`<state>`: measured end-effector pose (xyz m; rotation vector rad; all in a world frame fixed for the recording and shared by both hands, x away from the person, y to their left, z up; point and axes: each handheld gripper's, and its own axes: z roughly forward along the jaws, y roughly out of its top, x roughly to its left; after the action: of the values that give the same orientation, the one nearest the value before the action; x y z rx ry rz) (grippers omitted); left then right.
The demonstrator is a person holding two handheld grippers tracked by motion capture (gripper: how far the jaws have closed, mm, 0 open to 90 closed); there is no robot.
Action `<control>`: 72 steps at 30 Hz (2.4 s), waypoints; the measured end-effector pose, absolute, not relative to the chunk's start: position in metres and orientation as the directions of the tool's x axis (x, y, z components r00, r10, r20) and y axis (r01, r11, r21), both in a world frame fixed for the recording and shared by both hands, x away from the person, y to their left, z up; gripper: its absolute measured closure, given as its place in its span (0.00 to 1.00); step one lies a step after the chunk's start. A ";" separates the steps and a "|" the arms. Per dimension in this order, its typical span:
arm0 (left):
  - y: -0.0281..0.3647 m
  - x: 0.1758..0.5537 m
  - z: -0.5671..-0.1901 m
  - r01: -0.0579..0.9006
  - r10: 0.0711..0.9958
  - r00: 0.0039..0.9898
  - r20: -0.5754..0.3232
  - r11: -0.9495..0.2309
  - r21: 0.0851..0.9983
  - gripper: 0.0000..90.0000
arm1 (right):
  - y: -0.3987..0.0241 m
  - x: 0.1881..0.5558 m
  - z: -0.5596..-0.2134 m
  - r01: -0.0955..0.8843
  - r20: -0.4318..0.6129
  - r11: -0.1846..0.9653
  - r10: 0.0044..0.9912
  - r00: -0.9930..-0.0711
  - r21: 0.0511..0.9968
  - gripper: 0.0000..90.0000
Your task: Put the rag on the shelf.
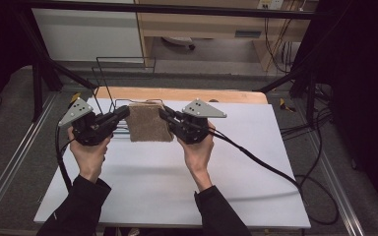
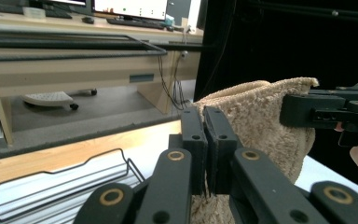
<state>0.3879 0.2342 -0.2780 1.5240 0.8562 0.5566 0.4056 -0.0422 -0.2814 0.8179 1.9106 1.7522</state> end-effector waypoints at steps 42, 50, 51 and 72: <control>0.268 0.417 -0.212 0.090 0.824 0.555 -0.109 0.071 0.993 0.97 | 0.001 0.440 -0.219 0.031 0.029 -0.009 0.672 -0.740 0.999 0.91; 0.273 0.427 -0.202 0.077 0.831 0.546 -0.105 0.075 0.994 0.97 | 0.008 0.450 -0.209 0.025 0.033 -0.022 0.679 -0.733 0.999 0.91; 0.273 0.428 -0.201 0.076 0.831 0.546 -0.106 0.077 0.994 0.97 | 0.009 0.451 -0.208 0.023 0.032 -0.022 0.680 -0.732 0.999 0.91; 0.287 0.453 -0.172 0.036 0.840 0.532 -0.104 0.101 0.994 0.97 | 0.026 0.475 -0.175 -0.011 0.009 -0.025 0.691 -0.723 1.000 0.91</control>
<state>0.4532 0.2867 -0.1725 1.3511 0.8408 0.7121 0.4753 0.0261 -0.1754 0.7110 1.7489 1.8002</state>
